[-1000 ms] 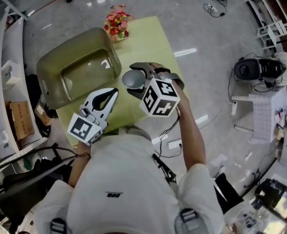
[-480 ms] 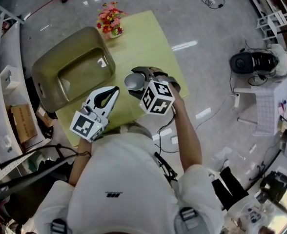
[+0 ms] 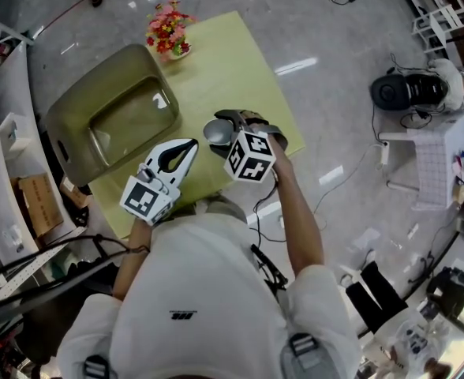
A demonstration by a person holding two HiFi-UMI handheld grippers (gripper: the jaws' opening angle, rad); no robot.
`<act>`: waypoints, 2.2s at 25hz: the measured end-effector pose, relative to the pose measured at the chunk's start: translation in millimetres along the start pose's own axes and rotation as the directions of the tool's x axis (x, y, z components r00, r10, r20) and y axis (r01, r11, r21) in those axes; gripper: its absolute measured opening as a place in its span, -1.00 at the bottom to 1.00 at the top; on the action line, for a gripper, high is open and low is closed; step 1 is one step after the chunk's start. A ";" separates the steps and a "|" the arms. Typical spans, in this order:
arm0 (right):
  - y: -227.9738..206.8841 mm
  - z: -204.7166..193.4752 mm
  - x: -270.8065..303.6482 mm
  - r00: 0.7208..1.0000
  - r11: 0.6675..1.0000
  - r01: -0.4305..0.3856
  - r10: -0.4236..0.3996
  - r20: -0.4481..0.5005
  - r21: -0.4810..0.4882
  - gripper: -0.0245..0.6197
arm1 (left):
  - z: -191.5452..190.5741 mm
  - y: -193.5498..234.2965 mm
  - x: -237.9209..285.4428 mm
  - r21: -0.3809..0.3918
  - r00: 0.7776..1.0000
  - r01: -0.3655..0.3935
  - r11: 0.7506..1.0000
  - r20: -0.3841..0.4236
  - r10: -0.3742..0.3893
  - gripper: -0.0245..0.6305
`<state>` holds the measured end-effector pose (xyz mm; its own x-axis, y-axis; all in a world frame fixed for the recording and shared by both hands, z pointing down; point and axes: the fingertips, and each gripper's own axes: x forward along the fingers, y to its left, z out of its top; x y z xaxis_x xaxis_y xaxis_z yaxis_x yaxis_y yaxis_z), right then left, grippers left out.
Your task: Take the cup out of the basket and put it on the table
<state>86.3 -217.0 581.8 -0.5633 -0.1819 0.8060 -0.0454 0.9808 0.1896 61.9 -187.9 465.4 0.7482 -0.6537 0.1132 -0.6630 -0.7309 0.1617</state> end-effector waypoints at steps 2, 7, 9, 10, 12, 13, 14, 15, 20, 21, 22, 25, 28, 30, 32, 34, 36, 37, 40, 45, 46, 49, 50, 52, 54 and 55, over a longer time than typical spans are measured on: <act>1.6 -7.4 5.3 1.000 1.000 0.002 -0.002 -0.008 0.008 0.11 | -5.4 0.2 2.5 0.000 1.000 0.005 1.000 -0.009 -0.005 -0.89; 7.3 -27.1 21.3 0.999 1.000 0.014 -0.013 -0.032 0.025 0.11 | -17.4 0.3 7.7 -0.005 1.000 0.011 1.000 -0.024 -0.011 -0.89; 10.1 -35.2 28.2 0.999 0.999 0.013 -0.011 -0.038 0.037 0.11 | -21.6 -0.3 10.0 -0.010 0.999 0.015 1.000 -0.029 -0.016 -0.89; 11.6 -39.1 31.6 0.999 0.999 0.012 -0.010 -0.040 0.043 0.11 | -23.9 -1.0 11.2 -0.012 0.999 0.018 1.000 -0.033 -0.019 -0.89; 14.7 -45.7 38.4 0.999 0.998 0.011 -0.009 -0.041 0.056 0.11 | -29.7 -2.5 13.2 -0.015 0.999 0.026 1.000 -0.044 -0.026 -0.89; 16.2 -48.9 41.9 0.999 0.998 0.013 -0.011 -0.044 0.061 0.11 | -32.5 -3.2 14.1 -0.017 0.998 0.029 0.999 -0.050 -0.030 -0.89; 17.7 -52.2 45.2 0.999 0.998 0.016 -0.013 -0.049 0.065 0.11 | -34.3 -3.9 15.1 -0.020 0.998 0.032 0.999 -0.053 -0.033 -0.89; 19.3 -55.1 48.4 0.999 0.997 0.018 -0.015 -0.052 0.069 0.11 | -35.6 -4.5 16.1 -0.023 0.998 0.034 0.999 -0.054 -0.035 -0.89; 25.6 -65.2 60.2 0.999 0.995 0.024 -0.020 -0.051 0.095 0.11 | -43.5 -8.0 18.9 -0.029 0.996 0.047 0.998 -0.069 -0.049 -0.89; 26.4 -66.7 61.6 0.999 0.995 0.024 -0.019 -0.051 0.099 0.11 | -44.9 -8.5 19.3 -0.029 0.996 0.049 0.998 -0.073 -0.051 -0.89; 27.4 -68.1 62.7 0.999 0.994 0.023 -0.018 -0.051 0.102 0.12 | -46.2 -9.1 19.5 -0.030 0.996 0.050 0.998 -0.077 -0.052 -0.89; 31.4 -71.0 64.9 0.999 0.994 0.022 -0.017 -0.051 0.108 0.12 | -49.6 -11.7 19.5 -0.032 0.995 0.052 0.998 -0.085 -0.054 -0.89; 35.1 -73.5 66.9 0.999 0.993 0.021 -0.015 -0.052 0.117 0.12 | -52.7 -13.8 19.7 -0.032 0.994 0.057 0.998 -0.089 -0.059 -0.89; 36.6 -75.4 68.2 0.999 0.992 0.019 -0.013 -0.053 0.121 0.12 | -53.9 -14.6 20.6 -0.037 0.994 0.059 0.998 -0.093 -0.062 -0.89; 37.8 -76.7 69.1 0.998 0.993 0.019 -0.013 -0.056 0.119 0.12 | -54.6 -15.1 21.1 -0.039 0.993 0.061 0.997 -0.098 -0.065 -0.89; 39.8 -77.9 70.4 0.998 0.994 0.021 -0.015 -0.061 0.108 0.12 | -55.3 -15.4 20.8 -0.039 0.993 0.062 0.997 -0.101 -0.066 -0.89; 42.0 -79.8 71.8 0.997 0.995 0.025 -0.019 -0.069 0.096 0.12 | -56.1 -15.8 20.2 -0.039 0.993 0.062 0.997 -0.102 -0.066 -0.89; 43.2 -81.0 72.4 0.997 0.996 0.028 -0.021 -0.073 0.090 0.12 | -56.4 -16.1 19.8 -0.038 0.993 0.063 0.997 -0.102 -0.066 -0.89; 46.6 -83.9 74.5 0.996 0.996 0.031 -0.024 -0.080 0.081 0.12 | -57.0 -16.2 19.2 -0.038 0.992 0.064 0.997 -0.103 -0.067 -0.89; 50.1 -82.7 76.7 0.997 0.996 0.042 -0.036 -0.067 0.080 0.12 | -58.5 -17.1 17.6 -0.037 0.992 0.066 0.997 -0.106 -0.069 -0.89; 50.4 -82.3 77.7 0.997 0.996 0.044 -0.039 -0.065 0.079 0.12 | -59.3 -17.1 17.5 -0.036 0.992 0.067 0.997 -0.107 -0.070 -0.89; 50.1 -81.0 80.0 0.997 0.995 0.051 -0.046 -0.062 0.081 0.14 | -60.5 -16.9 17.6 -0.037 0.991 0.069 0.997 -0.111 -0.073 -0.89; 50.0 -80.6 80.2 0.997 0.995 0.053 -0.048 -0.063 0.081 0.14 | -60.2 -17.0 17.6 -0.037 0.991 0.070 0.997 -0.111 -0.074 -0.89; 49.8 -80.2 80.5 0.997 0.995 0.056 -0.051 -0.066 0.080 0.17 | -59.4 -17.3 17.2 -0.035 0.991 0.072 0.997 -0.110 -0.075 -0.89; 50.1 -79.9 81.2 0.997 0.995 0.058 -0.053 -0.064 0.079 0.21 | -59.3 -17.5 16.6 -0.036 0.991 0.072 0.997 -0.110 -0.076 -0.89; 50.1 -79.8 81.5 0.997 0.995 0.059 -0.054 -0.060 0.082 0.24 | -59.3 -17.6 16.5 -0.037 0.991 0.072 0.997 -0.110 -0.075 -0.89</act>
<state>104.0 -188.3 701.8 -0.5099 -0.2382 0.8266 -0.1461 0.9709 0.1896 87.3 -174.2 522.6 0.7940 -0.5712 0.2079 -0.6064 -0.7680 0.2060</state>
